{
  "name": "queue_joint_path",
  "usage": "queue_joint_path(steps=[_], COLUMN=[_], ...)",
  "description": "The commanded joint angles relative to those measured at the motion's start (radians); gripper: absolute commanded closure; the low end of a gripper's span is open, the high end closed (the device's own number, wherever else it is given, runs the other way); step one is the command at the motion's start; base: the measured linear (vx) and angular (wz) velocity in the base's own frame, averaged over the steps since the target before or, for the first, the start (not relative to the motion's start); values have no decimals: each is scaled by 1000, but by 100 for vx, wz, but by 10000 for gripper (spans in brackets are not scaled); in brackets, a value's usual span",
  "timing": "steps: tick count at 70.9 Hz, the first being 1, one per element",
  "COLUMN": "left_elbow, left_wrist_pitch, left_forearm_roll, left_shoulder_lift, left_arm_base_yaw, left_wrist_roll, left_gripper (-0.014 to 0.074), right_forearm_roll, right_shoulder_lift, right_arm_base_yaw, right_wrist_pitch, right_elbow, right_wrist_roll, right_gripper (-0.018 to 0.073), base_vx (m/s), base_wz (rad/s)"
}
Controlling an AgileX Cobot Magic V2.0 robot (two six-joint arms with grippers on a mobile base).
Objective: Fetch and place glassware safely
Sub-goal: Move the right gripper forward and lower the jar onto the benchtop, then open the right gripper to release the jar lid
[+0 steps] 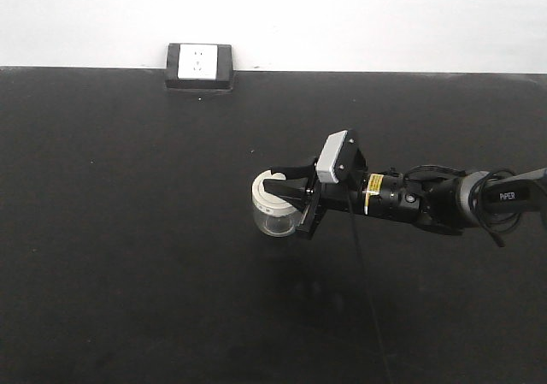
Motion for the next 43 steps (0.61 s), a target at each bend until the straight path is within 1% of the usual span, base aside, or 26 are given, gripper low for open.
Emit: queue_joint_path(steps=[1, 13, 21, 25, 32, 34, 39, 41, 43], left_elbow=[-30, -30, -30, -30, -30, -30, -30, -30, -30], left_wrist_pitch=[-67, -67, -67, -67, -67, -67, -67, -67, -67], left_forearm_roll=[-10, -10, -10, -10, -10, -10, -10, -10, -10], left_shoulder_lift=[18, 18, 18, 18, 18, 18, 18, 18, 18], left_arm_base_yaw=[-1, -1, -1, -1, -1, -1, -1, -1, -1], left_wrist_roll=[-3, -3, -3, -3, -3, -3, -3, -3, -3], left_gripper=[603, 603, 603, 603, 603, 603, 603, 603, 603], right_forearm_roll=[51, 51, 51, 51, 51, 55, 64, 69, 75], right_shoulder_lift=[-61, -61, -61, -61, -61, -61, -61, -61, -61], right_arm_base_yaw=[-6, -6, -6, -6, -6, -6, -6, -6, -6], right_wrist_pitch=[-68, -67, -67, -67, -66, -63, -56, -54, -51], right_elbow=[-28, -28, -28, -28, -28, -28, -28, -28, -28], right_wrist_roll=[-12, -11, -11, -10, -10, -10, -10, -10, -10], right_gripper=[560, 540, 470, 416, 281, 220, 118, 58, 25], base_vx=[0, 0, 0, 0, 0, 0, 0, 0, 0], base_wz=[0, 0, 0, 0, 0, 0, 0, 0, 0])
